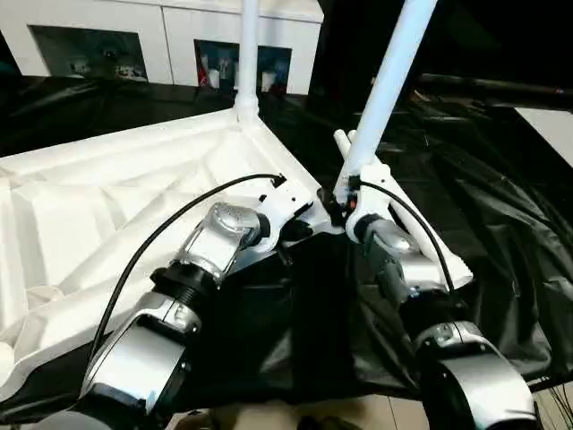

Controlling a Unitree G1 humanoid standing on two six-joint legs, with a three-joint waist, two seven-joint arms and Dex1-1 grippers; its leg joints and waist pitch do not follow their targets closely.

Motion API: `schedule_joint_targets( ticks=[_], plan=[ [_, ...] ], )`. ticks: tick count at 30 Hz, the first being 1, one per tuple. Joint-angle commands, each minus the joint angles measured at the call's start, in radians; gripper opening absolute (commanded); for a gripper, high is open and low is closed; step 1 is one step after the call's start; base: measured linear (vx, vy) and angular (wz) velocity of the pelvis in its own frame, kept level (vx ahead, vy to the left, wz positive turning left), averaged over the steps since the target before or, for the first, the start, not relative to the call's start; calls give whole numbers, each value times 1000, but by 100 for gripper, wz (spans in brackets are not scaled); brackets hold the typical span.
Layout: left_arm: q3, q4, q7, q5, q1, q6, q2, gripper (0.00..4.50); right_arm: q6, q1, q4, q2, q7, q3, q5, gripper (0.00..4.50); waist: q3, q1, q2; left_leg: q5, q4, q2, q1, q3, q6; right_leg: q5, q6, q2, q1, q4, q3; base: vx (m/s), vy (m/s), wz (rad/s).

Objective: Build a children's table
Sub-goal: Rotate leg to tighten

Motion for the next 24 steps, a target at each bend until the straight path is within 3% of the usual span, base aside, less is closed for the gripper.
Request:
schedule_joint_targets(
  ticks=[1, 3, 9, 10, 13, 15, 17, 19, 24],
  plan=[
    [-4, 7, 7, 4, 5, -21, 3, 0, 32, 40, 16, 36, 111, 31, 17, 331, -66, 3, 0, -219, -65, 38, 6, -20, 49, -295, -159, -73, 40, -74, 51, 0, 0, 0],
    [-14, -1, -30, 1, 14, -48, 17, 0, 30, 48, -3, 27, 164, 34, 29, 350, -65, 1, 2, -213, -68, 40, -1, -24, 56, -296, -163, -75, 46, -73, 49, 0, 0, 0],
    [-44, -45, -194, -16, 57, -137, 93, 0, 15, 127, -125, -94, 378, 115, 3, 417, -66, 4, 5, -184, -65, 43, 2, -20, 73, -232, -191, -74, 47, -70, 51, 0, 0, 0],
    [-46, -52, -214, -20, 62, -146, 99, 0, 15, 136, -139, -106, 396, 121, 3, 417, -69, 5, 4, -167, -64, 44, 4, -20, 75, -207, -203, -73, 47, -65, 51, 0, 0, 0],
    [-77, -136, -389, -69, 112, -199, 155, 0, 18, 188, -226, -171, 499, 133, 7, 417, -72, 9, 15, -125, -62, 46, 4, -19, 90, -114, -238, -73, 49, -53, 52, 0, 0, 0],
    [-90, -164, -454, -83, 128, -205, 180, 0, 25, 209, -268, -195, 551, 138, 12, 417, -71, 11, 14, -122, -59, 47, 6, -15, 99, -79, -257, -71, 47, -49, 52, 0, 0, 0],
    [-92, -179, -485, -89, 135, -209, 195, 0, 30, 226, -302, -217, 591, 150, 19, 417, -67, 12, 16, -139, -61, 47, 4, -14, 100, -99, -257, -71, 47, -52, 53, 0, 0, 0],
    [-83, -196, -506, -100, 141, -204, 207, 0, 34, 243, -337, -238, 634, 160, 38, 417, -65, 15, 22, -180, -65, 50, 8, -17, 77, -159, -252, -73, 45, -59, 52, 0, 0, 0],
    [-81, -210, -522, -99, 151, -205, 222, 0, 40, 259, -363, -245, 675, 167, 47, 417, -64, 18, 20, -208, -67, 50, 9, -18, 50, -211, -234, -74, 43, -63, 53, 0, 0, 0]
  ],
)
